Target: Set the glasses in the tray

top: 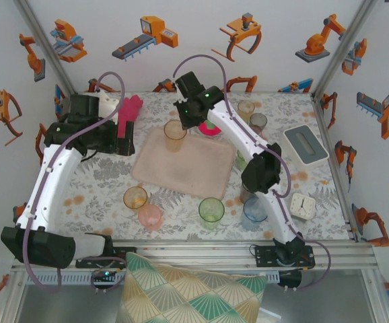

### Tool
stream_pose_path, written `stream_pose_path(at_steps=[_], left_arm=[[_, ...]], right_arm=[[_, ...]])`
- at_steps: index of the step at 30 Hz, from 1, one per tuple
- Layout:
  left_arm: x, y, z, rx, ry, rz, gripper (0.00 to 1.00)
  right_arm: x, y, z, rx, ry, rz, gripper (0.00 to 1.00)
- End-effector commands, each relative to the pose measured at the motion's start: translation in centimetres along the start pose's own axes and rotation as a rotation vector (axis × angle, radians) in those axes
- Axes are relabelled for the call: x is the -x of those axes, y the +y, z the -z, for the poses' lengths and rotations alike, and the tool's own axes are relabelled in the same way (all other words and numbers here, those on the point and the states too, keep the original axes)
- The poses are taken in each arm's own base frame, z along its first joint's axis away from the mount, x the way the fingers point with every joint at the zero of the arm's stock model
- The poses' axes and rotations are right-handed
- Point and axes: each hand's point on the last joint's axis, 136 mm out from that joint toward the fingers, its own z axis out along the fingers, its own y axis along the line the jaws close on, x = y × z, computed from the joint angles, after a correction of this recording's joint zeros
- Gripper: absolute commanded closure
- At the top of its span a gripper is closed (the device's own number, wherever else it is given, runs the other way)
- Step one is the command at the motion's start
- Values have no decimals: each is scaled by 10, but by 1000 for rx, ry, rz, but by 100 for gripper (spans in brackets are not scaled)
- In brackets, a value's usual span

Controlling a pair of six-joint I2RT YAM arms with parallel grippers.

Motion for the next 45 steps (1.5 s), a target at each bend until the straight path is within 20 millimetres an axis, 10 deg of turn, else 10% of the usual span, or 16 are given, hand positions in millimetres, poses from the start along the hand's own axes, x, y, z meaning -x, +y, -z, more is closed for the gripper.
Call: stream_pose_path(at_steps=[1, 31, 45], left_arm=[[14, 3, -6, 42, -12, -6, 3], [45, -41, -46, -162, 41, -36, 3], [80, -69, -65, -289, 35, -64, 3]], right_arm=[[-6, 1, -5, -12, 25, 31, 95], [-32, 7, -31, 24, 114, 27, 81], [-4, 8, 4, 12, 22, 35, 57]])
